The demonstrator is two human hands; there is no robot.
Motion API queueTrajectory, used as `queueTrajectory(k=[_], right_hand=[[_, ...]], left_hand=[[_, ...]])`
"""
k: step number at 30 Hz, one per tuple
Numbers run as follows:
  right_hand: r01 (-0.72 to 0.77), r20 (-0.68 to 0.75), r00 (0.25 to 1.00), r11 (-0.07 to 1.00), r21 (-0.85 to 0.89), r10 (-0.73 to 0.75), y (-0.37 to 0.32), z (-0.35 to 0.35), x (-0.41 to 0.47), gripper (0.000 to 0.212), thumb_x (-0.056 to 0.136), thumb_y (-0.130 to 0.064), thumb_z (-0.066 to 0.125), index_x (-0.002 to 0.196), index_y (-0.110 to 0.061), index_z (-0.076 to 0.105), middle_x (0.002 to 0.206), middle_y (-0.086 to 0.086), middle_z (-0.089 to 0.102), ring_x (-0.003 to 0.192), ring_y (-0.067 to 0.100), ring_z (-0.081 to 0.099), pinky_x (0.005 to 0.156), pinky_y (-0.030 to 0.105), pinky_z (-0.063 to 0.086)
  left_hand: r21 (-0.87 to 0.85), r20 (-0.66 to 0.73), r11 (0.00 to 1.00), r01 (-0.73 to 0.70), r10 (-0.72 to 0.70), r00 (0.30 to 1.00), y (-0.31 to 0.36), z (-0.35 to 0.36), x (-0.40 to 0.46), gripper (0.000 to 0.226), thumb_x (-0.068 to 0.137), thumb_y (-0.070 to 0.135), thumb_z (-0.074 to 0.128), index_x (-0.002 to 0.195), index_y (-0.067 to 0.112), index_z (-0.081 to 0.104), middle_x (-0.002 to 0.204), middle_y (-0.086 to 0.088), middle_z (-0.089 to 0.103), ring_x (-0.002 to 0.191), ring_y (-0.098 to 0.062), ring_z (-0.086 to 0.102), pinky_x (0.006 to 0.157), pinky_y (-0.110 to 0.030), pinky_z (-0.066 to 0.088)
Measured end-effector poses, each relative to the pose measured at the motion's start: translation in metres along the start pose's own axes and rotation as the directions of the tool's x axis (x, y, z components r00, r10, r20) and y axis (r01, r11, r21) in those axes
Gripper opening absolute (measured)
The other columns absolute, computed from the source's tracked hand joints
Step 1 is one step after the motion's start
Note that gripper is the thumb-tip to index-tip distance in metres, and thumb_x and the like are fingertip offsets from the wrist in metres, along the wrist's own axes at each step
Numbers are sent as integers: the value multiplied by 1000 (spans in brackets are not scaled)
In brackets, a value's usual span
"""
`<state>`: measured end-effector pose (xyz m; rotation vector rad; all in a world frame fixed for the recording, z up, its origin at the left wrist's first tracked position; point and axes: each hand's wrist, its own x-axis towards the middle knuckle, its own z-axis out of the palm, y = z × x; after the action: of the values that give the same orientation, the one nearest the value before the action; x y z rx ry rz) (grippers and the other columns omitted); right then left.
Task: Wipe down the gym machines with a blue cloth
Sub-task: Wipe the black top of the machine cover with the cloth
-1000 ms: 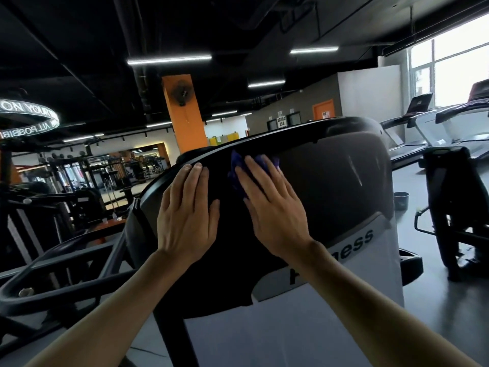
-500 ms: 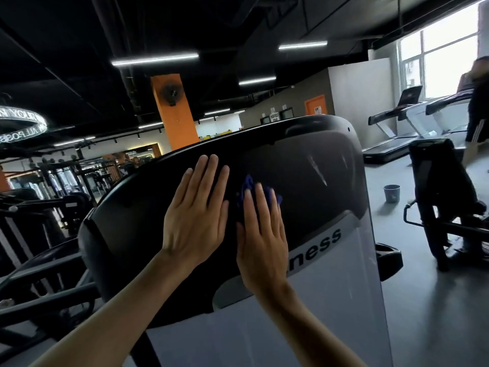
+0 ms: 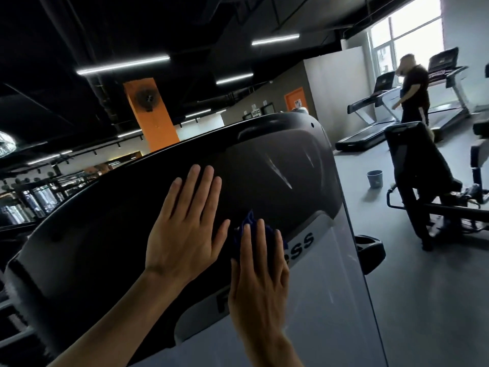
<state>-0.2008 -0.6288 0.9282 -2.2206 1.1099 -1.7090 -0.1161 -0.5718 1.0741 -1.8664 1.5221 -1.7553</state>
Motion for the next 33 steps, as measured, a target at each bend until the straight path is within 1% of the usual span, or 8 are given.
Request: queueTrajectory(k=[5, 7, 10, 14, 21, 25, 30, 33], right_hand=[[62, -60, 997, 977, 202, -51, -2, 4, -7, 82, 76, -4, 84, 150, -16, 50, 162, 10, 39, 153, 31, 30, 114, 53, 43], [34, -73, 997, 959, 280, -14, -3, -3, -7, 80, 79, 0, 84, 150, -21, 51, 159, 7, 43, 152, 27, 33, 109, 51, 49], [-25, -78, 996, 976, 217, 43, -12, -9, -4, 63, 87, -15, 78, 145, -23, 57, 155, 6, 49, 147, 31, 42, 105, 51, 52], [-107, 64, 993, 980, 169, 98, -42, -6, -19, 69, 92, -16, 49, 160, -18, 33, 168, 11, 22, 155, 40, 19, 114, 58, 41], [-78, -20, 996, 985, 156, 82, -31, -6, -20, 95, 68, 0, 84, 153, -21, 47, 161, 8, 39, 147, 32, 39, 100, 47, 56], [-58, -150, 983, 955, 292, 106, -20, -10, -12, 79, 79, -4, 85, 147, -19, 47, 148, 5, 56, 136, 26, 54, 100, 44, 57], [-18, -137, 988, 933, 359, 71, -7, -17, 5, 56, 87, -15, 81, 136, -14, 55, 147, 7, 55, 132, 24, 56, 100, 37, 57], [-17, -63, 997, 874, 485, 54, -2, -28, 14, 50, 95, -26, 66, 141, -12, 53, 151, 3, 44, 132, 14, 52, 101, 23, 53]], left_hand=[[12, -25, 1000, -25, 25, 999, 0, 1, 1, 78, 110, 51, 27, 163, -4, 12, 171, -25, 8, 160, -38, 5, 128, -57, 14], [6, -19, 1000, -31, 31, 999, 0, 1, 1, 78, 110, 51, 24, 163, -4, 10, 171, -25, 7, 160, -39, 4, 128, -57, 14], [-19, -15, 999, -37, 37, 999, 0, 1, 1, 77, 110, 51, 22, 163, -4, 9, 171, -26, 6, 160, -39, 2, 128, -58, 14], [-41, 3, 998, -37, 37, 999, 0, 0, 1, 77, 110, 50, 17, 163, -5, 4, 171, -26, 1, 160, -39, -3, 128, -58, 10], [-49, 14, 998, -41, 42, 999, -1, 1, -2, 77, 110, 50, 11, 162, -5, -2, 171, -27, -3, 159, -40, -7, 128, -57, 7], [-74, 1, 995, -60, 61, 998, -2, 2, 0, 74, 111, 48, 13, 163, -5, 3, 171, -26, 3, 160, -39, 0, 128, -58, 9], [-232, -143, 926, -298, 271, 952, -4, 7, -7, 58, 113, 34, 32, 160, 0, 28, 167, -19, 31, 157, -31, 24, 126, -47, 26], [-257, -154, 827, -500, 476, 866, -5, 10, -13, 57, 110, 27, 39, 160, 2, 30, 168, -15, 30, 157, -29, 25, 124, -44, 31]])
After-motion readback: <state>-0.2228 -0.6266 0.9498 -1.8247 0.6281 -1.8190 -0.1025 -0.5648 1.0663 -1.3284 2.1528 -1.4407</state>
